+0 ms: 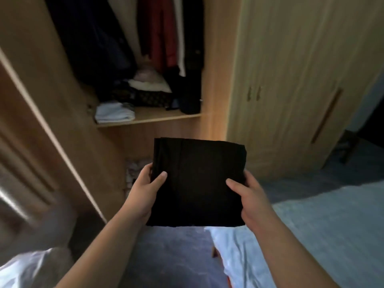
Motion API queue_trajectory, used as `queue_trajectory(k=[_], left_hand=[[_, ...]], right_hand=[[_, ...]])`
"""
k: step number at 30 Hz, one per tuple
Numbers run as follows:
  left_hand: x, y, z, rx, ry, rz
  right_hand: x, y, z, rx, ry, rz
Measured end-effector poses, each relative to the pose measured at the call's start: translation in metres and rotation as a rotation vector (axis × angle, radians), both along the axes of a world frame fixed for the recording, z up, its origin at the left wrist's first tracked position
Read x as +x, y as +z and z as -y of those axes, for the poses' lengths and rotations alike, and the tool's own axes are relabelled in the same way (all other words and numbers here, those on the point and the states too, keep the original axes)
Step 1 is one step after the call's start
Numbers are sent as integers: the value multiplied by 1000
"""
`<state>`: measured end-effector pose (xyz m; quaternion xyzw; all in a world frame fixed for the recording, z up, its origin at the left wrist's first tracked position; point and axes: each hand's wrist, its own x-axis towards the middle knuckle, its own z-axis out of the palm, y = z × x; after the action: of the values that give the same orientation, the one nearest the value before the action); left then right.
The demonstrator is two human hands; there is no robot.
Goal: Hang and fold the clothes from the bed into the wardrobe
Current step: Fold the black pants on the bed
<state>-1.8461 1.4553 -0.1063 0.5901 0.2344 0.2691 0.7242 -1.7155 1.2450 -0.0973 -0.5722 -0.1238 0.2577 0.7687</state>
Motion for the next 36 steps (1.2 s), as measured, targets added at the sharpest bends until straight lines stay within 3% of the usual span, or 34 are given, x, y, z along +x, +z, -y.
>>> queue_trajectory(k=[4, 10, 24, 36], left_hand=[[-18, 1, -67, 32, 143, 40], [-9, 2, -142, 71, 260, 48], [146, -12, -323, 17, 514, -6], [227, -33, -523, -89, 564, -47]], right_hand=[[8, 7, -87, 11, 119, 4], [48, 5, -182, 29, 309, -154], [238, -20, -410, -37, 607, -217], [333, -42, -617, -108, 713, -161]])
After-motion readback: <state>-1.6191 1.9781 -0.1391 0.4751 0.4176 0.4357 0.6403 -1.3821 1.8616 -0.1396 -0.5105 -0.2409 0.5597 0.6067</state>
